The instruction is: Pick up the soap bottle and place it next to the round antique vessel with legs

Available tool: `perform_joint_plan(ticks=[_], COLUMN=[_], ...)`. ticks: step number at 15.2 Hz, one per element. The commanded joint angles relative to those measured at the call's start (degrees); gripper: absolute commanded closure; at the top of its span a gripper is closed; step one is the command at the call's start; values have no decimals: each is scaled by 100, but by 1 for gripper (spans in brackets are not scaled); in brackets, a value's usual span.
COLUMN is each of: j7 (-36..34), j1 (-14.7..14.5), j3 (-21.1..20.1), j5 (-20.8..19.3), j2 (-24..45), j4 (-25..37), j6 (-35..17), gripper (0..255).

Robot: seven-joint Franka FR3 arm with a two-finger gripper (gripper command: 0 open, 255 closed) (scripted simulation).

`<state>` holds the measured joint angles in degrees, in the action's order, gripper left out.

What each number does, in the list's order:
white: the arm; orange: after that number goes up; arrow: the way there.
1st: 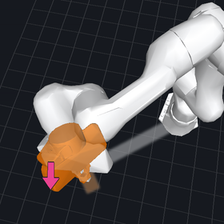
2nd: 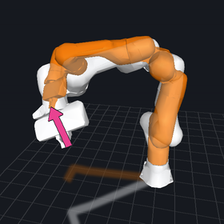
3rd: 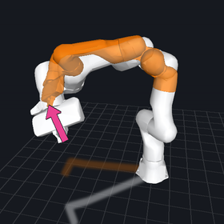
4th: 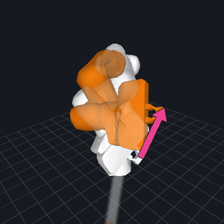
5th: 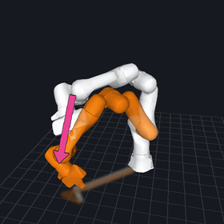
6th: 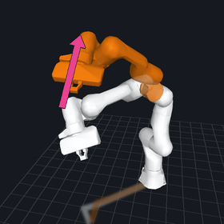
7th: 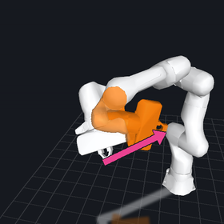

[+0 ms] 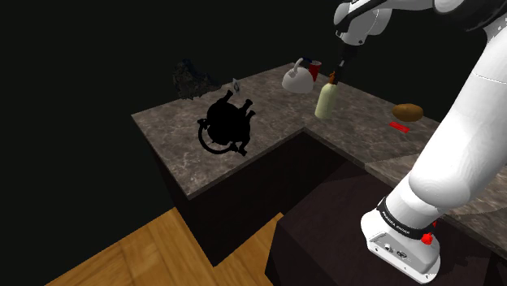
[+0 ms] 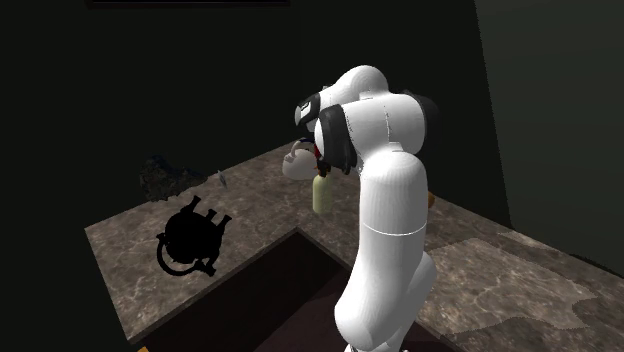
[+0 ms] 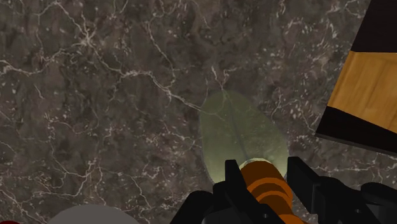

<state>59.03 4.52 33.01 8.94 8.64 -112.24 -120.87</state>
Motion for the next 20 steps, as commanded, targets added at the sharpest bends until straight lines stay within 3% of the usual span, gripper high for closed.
perform_joint_plan(ticks=[1,5,20], j7=[0,0,-225], j1=[0,0,-41], j3=[0,0,38], j5=[0,0,-273], j2=[1,2,-344], j4=[-1,-1,794], j6=[0,0,1070], gripper=[255,255,255])
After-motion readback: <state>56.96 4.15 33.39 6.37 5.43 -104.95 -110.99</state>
